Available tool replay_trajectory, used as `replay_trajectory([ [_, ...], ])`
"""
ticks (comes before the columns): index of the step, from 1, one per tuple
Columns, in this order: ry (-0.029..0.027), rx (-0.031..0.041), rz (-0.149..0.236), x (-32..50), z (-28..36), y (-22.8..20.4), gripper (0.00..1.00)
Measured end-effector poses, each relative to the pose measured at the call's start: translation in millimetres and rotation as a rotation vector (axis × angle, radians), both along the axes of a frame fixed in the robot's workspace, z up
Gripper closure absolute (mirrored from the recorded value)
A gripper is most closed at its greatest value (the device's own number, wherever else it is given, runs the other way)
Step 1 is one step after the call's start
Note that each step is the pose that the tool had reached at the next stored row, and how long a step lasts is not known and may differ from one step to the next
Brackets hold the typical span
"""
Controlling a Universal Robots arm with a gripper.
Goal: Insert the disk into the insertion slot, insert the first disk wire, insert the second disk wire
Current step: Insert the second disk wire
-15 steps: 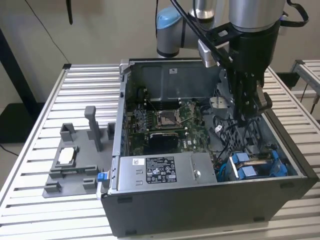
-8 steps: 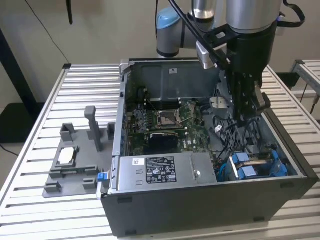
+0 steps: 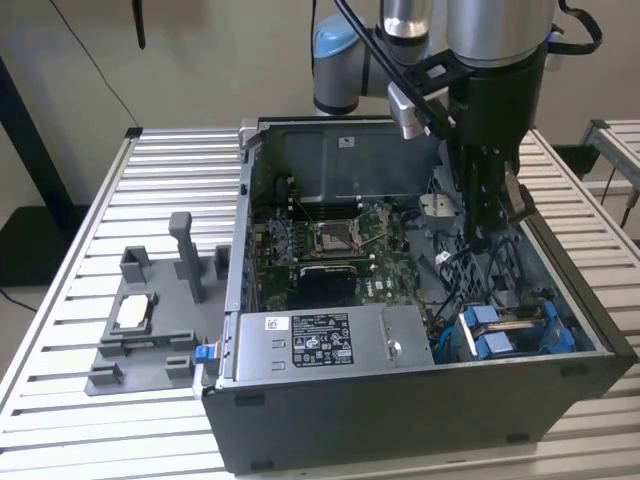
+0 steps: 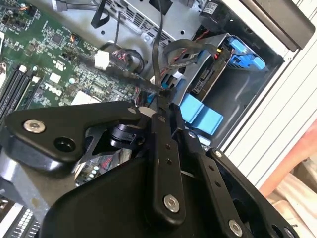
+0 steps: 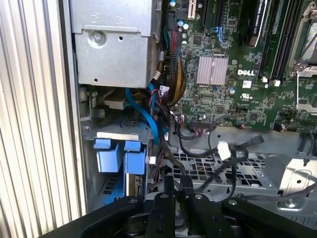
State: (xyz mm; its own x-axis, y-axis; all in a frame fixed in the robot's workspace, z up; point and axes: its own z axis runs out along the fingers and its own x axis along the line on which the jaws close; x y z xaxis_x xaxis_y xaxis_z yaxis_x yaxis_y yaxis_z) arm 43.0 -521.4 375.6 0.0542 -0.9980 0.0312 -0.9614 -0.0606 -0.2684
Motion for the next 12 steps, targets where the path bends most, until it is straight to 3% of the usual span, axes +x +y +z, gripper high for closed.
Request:
replay_trajectory([
  [1,0.0,-0.0009,0.0,-0.1,0.0,0.0,0.83],
  [9,0.0,-0.0014,0.001,0.2,-0.3,0.0,0.84],
  [12,0.0078,-0.0014,0.001,4.3,-0.7,-3.1,0.84],
])
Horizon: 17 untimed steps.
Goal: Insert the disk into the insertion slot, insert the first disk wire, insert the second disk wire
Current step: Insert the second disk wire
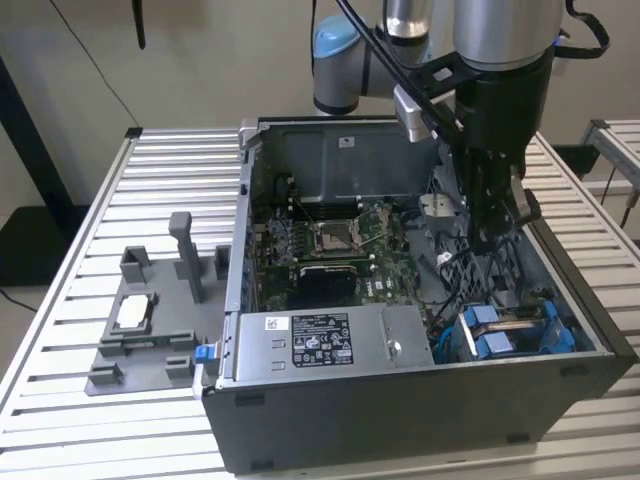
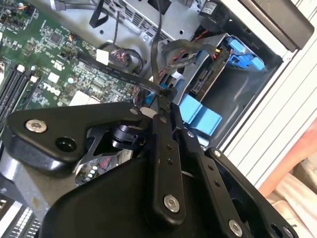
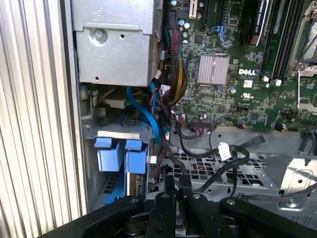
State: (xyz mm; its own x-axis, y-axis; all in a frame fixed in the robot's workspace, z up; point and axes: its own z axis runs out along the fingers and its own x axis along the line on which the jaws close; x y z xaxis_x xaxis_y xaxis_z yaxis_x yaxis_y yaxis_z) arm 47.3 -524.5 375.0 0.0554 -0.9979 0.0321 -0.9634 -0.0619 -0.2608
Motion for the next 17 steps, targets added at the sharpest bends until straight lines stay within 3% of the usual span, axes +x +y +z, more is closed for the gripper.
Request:
replay_trajectory([
  [4,0.0187,0.0,0.0,8.7,-0.8,-7.1,0.84],
  [15,0.087,-0.0001,0.0,27.5,-3.8,-30.6,0.84],
  [17,0.0943,0.0002,0.0,29.5,-4.8,-34.7,0.84],
])
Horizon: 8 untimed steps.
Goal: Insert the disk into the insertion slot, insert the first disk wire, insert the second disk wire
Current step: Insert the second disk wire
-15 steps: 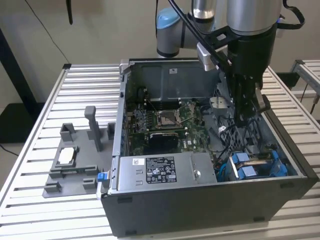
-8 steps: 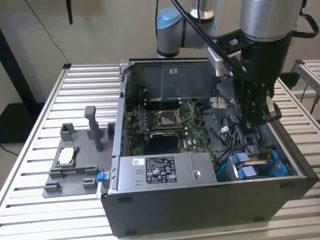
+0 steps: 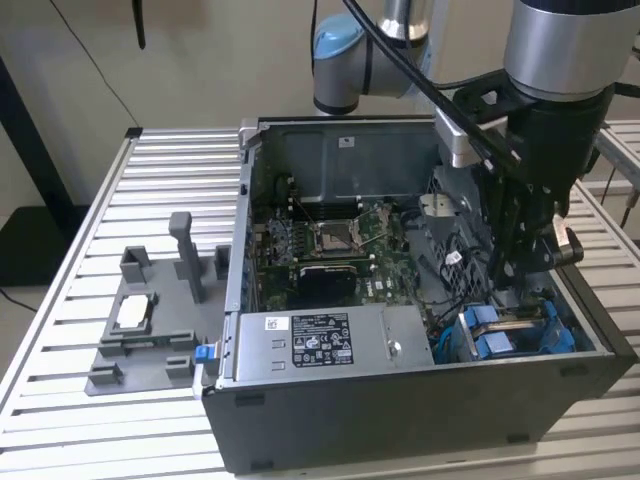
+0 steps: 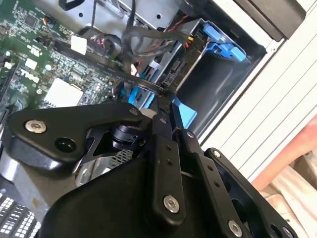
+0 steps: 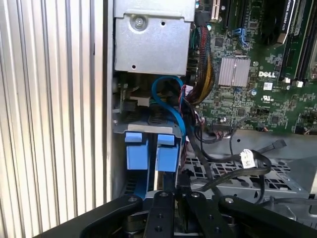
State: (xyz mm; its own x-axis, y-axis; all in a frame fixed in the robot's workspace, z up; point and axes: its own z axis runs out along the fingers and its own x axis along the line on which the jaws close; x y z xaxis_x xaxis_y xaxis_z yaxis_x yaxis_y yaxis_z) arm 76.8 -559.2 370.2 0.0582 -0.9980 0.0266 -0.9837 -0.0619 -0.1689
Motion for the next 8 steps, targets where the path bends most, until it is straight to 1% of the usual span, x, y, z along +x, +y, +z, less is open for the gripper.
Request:
replay_trajectory([
  [1,0.0008,0.0024,0.0,0.6,-0.7,-1.2,0.84],
  [2,0.0009,0.0084,0.0,1.2,-1.4,-2.0,0.84],
  [6,0.0012,0.0421,0.0,3.4,-3.4,-4.9,0.84],
  [8,0.0047,0.0546,0.0,5.5,-3.9,-7.1,0.84],
])
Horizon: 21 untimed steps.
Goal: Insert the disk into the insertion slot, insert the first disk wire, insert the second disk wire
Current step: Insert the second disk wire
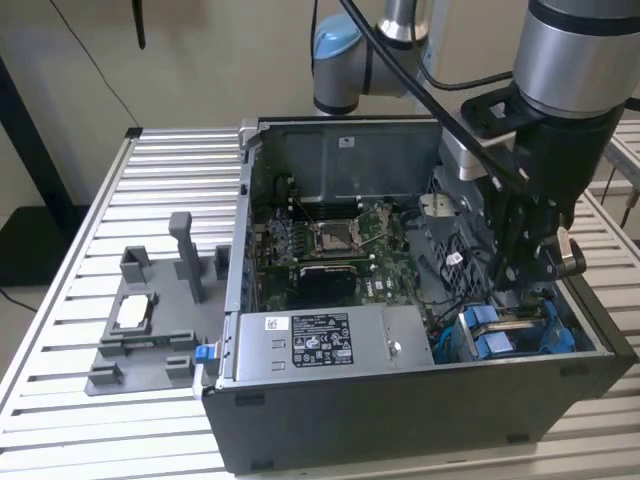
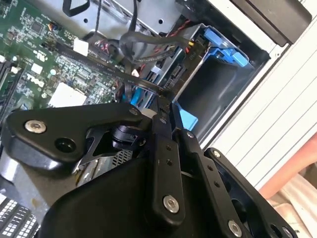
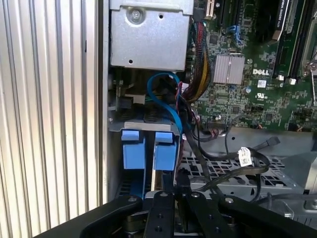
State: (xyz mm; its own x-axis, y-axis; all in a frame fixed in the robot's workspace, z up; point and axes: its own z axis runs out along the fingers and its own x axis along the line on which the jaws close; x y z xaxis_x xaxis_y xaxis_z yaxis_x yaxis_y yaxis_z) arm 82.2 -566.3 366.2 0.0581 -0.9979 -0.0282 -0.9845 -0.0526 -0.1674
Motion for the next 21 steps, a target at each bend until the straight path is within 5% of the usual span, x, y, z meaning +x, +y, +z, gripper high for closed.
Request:
replay_trajectory([
  [2,0.0092,0.0054,0.0,3.5,-0.2,-2.5,0.84],
  [7,0.0521,0.008,0.0,13.8,-0.8,-6.6,0.84],
  [9,0.0641,0.0108,0.0,18.5,-1.5,-7.6,0.84],
  [12,0.0716,0.019,0.0,24.1,-2.7,-8.3,0.84],
  [16,0.0731,0.0345,-0.002,25.7,-4.9,-8.3,0.84],
  [21,0.0731,0.0363,-0.006,26.2,-7.8,-8.3,0.84],
])
